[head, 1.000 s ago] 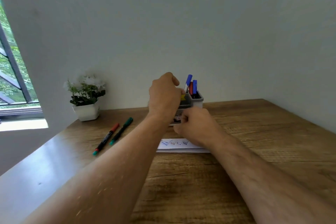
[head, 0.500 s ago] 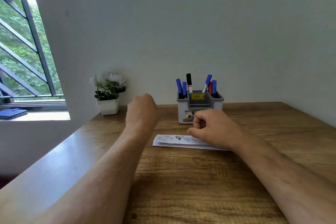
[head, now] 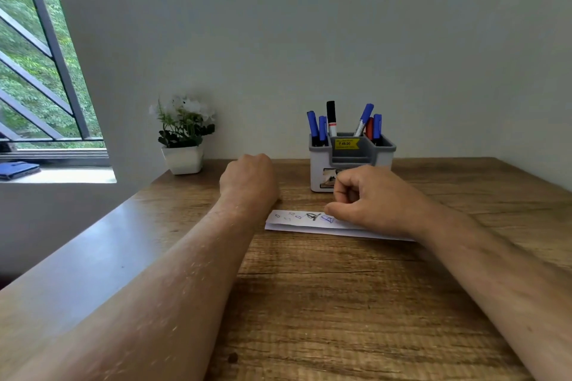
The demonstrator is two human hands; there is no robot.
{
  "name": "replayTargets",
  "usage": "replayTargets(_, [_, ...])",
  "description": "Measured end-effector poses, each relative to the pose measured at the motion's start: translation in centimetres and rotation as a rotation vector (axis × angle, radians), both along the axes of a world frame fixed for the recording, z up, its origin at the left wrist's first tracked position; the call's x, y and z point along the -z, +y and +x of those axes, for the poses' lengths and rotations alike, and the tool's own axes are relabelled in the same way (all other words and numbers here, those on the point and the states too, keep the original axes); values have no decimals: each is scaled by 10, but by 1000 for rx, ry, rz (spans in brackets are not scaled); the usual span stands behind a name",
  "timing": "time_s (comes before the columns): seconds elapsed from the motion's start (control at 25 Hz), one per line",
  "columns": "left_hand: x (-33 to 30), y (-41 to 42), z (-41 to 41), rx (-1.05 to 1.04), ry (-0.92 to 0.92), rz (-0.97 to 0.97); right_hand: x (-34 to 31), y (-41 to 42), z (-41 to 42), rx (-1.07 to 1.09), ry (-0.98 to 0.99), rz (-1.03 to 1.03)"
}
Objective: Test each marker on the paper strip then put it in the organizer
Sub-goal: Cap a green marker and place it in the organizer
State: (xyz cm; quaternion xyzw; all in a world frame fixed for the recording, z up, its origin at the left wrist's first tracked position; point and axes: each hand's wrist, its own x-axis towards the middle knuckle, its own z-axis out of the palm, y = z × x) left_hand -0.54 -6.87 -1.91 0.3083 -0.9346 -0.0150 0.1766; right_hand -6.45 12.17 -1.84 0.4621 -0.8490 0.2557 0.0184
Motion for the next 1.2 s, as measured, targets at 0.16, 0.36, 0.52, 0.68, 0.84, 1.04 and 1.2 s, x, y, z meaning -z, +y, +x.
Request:
replayTargets(0.16, [0, 4, -1, 8, 5, -24, -2, -1, 2, -28, -1, 14])
replayTargets(0.36, [-1, 8, 3, -20, -37, -11, -4, 2, 4, -59, -19, 5])
replayTargets(0.52, [-1, 7, 1, -11, -29, -33, -4, 2, 3, -58, -7, -11])
replayTargets(0.68, [-3, 7, 2, -12, -5, -31, -3, 1, 2, -46, -3, -12])
replayTargets(0.84, [-9, 9, 3, -7, 123, 77, -2, 1, 1, -33, -6, -27])
replayTargets(1.04, [-25, 19, 7, 88, 541, 270, -2, 2, 0, -20, -1, -63])
replayTargets(1.2, [-32, 37, 6, 346, 847, 603, -1, 5, -2, 34, 70, -257])
